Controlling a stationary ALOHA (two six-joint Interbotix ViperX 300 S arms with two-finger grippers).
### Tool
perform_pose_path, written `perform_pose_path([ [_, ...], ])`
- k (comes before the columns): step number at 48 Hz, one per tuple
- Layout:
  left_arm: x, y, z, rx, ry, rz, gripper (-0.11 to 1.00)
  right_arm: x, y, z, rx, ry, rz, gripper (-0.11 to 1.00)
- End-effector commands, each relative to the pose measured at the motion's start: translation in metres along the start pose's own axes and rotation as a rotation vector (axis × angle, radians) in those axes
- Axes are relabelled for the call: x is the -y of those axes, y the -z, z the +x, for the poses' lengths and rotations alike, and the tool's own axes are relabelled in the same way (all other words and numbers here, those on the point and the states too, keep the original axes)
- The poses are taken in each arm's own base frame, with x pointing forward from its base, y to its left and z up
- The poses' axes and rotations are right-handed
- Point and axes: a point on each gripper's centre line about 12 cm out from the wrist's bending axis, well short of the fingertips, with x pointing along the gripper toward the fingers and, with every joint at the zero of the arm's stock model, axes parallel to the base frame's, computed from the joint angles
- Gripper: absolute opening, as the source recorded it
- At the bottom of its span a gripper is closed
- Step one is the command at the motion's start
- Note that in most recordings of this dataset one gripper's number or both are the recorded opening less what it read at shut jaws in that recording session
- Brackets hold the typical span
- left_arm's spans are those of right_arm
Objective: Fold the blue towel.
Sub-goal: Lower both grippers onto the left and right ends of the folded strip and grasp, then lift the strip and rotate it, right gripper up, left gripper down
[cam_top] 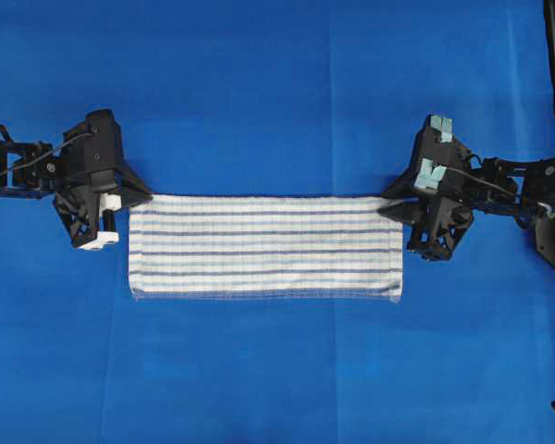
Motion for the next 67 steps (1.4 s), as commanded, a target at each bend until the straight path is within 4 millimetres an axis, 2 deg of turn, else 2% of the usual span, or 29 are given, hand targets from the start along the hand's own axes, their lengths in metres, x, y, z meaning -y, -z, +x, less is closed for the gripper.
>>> perform_pose_path([
  [1,0.000,-0.004,0.000,0.006,-0.001,-0.007,0.01,-0.003,-0.006,-0.001,0.019,-0.010,-0.002,0.21],
  [4,0.000,-0.004,0.000,-0.003,-0.001,-0.009,0.01,-0.003,-0.006,0.000,0.021,-0.009,-0.001,0.09],
  [8,0.001,-0.005,0.000,-0.005,0.001,-0.007,0.01,-0.003,-0.006,0.000,0.021,-0.009,-0.001,0.02],
  [17,0.003,-0.011,-0.001,-0.014,0.005,-0.004,0.01,-0.005,-0.010,-0.003,0.034,-0.018,0.001,0.02],
  [24,0.007,-0.024,-0.010,-0.012,0.013,0.003,0.01,-0.009,-0.019,-0.014,0.066,-0.044,0.008,0.02],
  [39,0.024,-0.066,-0.050,0.071,0.062,0.046,0.01,-0.020,-0.042,-0.054,0.137,-0.126,0.022,0.02],
  [47,0.037,-0.074,-0.069,0.097,0.101,0.060,0.01,-0.026,-0.049,-0.072,0.144,-0.165,0.022,0.02],
  [60,0.053,-0.074,-0.072,0.102,0.146,0.021,0.01,-0.030,-0.053,-0.072,0.125,-0.168,0.006,0.02],
  [67,0.066,-0.083,-0.076,0.162,0.194,-0.016,0.01,-0.025,-0.071,-0.072,0.169,-0.143,-0.006,0.02],
])
